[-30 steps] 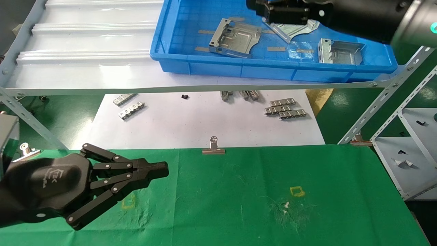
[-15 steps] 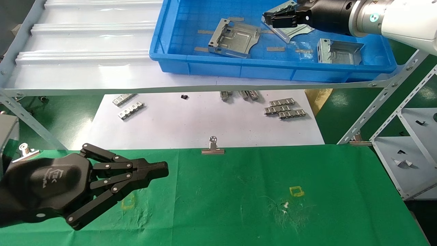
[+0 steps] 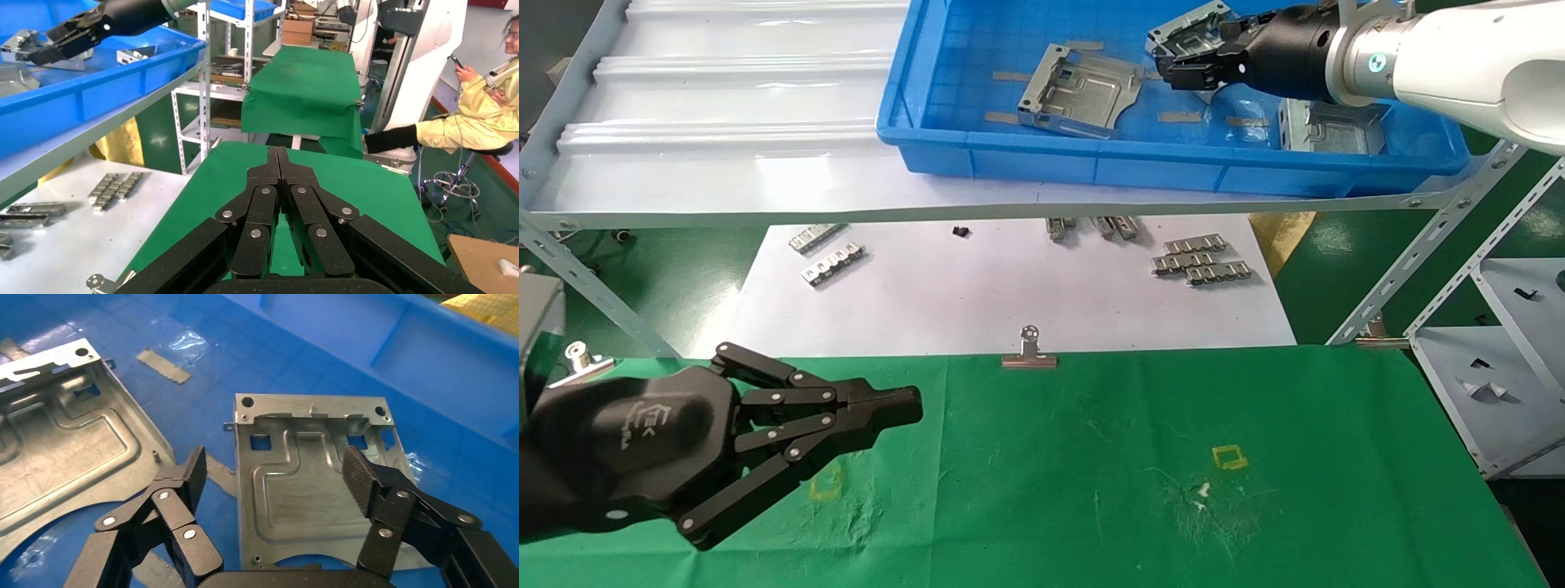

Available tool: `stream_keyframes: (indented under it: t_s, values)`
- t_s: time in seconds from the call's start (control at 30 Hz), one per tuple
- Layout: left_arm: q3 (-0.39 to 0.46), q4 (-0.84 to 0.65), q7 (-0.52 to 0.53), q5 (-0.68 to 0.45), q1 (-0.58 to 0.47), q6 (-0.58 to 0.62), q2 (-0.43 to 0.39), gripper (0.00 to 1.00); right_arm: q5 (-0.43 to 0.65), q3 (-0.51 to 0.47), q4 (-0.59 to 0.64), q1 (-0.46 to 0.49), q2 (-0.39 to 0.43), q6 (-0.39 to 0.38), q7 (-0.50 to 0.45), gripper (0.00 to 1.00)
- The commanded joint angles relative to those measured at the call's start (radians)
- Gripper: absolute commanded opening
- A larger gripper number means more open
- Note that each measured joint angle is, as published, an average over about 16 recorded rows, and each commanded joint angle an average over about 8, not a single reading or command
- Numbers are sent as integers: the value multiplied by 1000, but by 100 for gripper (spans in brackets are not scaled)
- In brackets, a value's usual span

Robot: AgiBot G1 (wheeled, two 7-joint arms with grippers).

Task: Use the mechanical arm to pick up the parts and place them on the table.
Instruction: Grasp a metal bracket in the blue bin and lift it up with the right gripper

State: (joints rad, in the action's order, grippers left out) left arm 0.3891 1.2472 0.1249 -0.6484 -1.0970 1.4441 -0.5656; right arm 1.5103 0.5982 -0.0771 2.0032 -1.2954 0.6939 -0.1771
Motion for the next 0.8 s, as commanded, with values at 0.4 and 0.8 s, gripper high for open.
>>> stream_keyframes:
  t_s: [0.4, 0.8]
  values:
    - [0, 0, 0, 0, 0, 0, 0, 100, 0, 0, 31, -8, -40, -59, 54, 0]
    - [0, 0, 0, 0, 0, 0, 0, 100, 9, 10, 32, -20, -45, -71, 68, 0]
